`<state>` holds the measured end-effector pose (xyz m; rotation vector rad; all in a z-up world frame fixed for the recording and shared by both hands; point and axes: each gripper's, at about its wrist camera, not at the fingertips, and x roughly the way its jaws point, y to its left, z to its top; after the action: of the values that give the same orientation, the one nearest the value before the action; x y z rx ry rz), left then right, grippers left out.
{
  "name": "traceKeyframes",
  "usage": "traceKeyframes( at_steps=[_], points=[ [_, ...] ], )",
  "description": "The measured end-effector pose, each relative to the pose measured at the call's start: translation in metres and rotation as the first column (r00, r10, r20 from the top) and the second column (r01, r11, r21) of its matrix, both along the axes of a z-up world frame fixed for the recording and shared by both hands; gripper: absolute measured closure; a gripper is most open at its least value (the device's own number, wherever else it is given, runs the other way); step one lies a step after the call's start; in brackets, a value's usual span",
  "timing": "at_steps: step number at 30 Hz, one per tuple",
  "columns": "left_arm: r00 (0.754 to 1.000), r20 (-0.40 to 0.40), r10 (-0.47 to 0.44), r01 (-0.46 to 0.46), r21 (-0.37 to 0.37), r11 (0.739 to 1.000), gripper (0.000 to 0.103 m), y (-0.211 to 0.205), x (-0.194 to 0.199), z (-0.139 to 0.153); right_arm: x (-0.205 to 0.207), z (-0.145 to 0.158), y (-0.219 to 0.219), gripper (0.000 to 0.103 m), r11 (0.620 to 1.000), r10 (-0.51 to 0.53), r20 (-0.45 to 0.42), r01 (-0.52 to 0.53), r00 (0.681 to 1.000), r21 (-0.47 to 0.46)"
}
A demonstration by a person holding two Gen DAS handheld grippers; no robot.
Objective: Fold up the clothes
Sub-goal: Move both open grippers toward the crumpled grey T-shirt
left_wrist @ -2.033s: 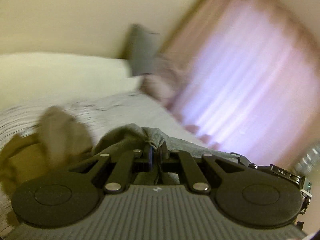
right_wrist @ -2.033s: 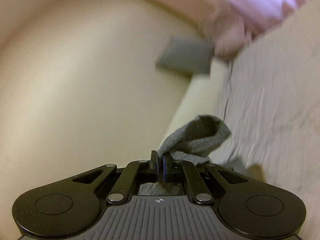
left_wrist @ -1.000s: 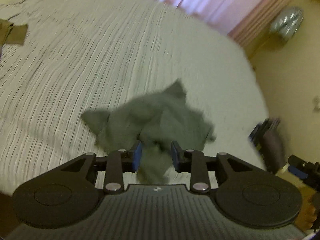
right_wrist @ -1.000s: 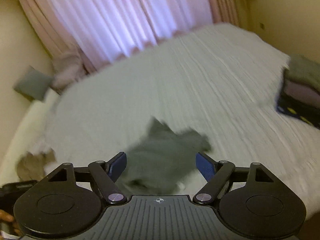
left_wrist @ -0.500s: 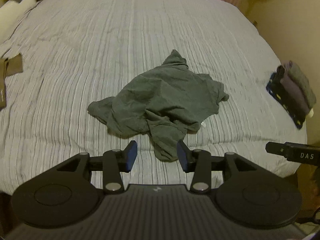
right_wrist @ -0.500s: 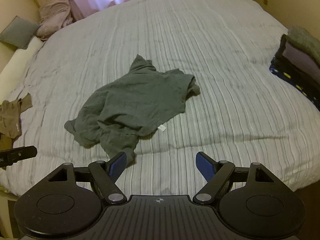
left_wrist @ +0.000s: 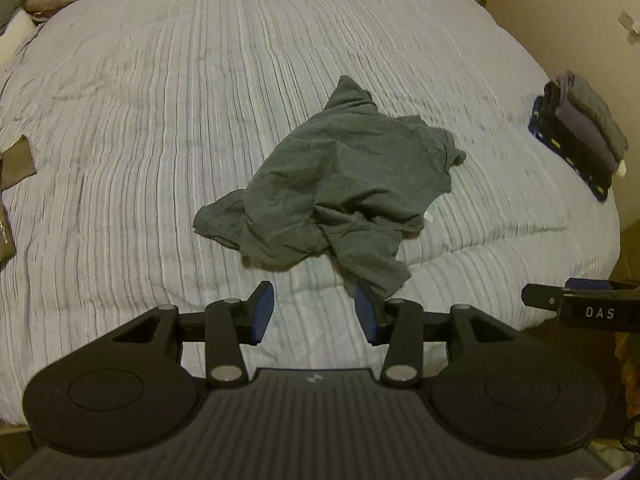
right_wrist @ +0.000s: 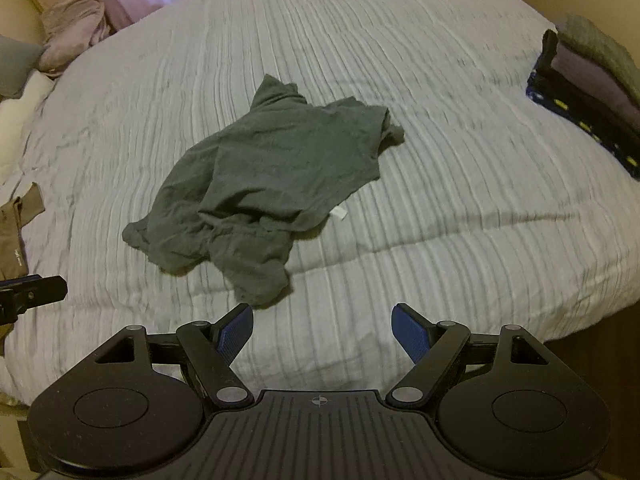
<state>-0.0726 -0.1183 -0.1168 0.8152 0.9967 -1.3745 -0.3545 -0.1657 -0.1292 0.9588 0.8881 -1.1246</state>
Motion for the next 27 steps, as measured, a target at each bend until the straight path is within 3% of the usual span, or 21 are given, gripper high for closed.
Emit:
traceKeyframes(
  at_steps=[7, 16, 27],
  points=[
    [0.999, 0.009, -0.050, 0.050, 0.031, 0.998, 0.063, 0.004, 0.020, -0.016, 0.020, -0.014, 0.023, 0.023, 0.998, -0.063, -0.004, 0.063, 0.998, 0.016],
    [0.998, -0.003, -0.062, 0.062, 0.031, 0.998, 0.063, 0.001, 0.020, -0.018, 0.020, -0.010, 0.023, 0.023, 0.997, -0.076, -0.028, 0.076, 0.997, 0.000],
    [0.998, 0.032, 0.062, -0.063, 0.042, 0.997, 0.063, -0.023, -0.010, -0.022, -0.011, -0.014, -0.022, 0.023, 1.000, 0.020, -0.016, -0.020, 1.000, -0.015]
  ],
)
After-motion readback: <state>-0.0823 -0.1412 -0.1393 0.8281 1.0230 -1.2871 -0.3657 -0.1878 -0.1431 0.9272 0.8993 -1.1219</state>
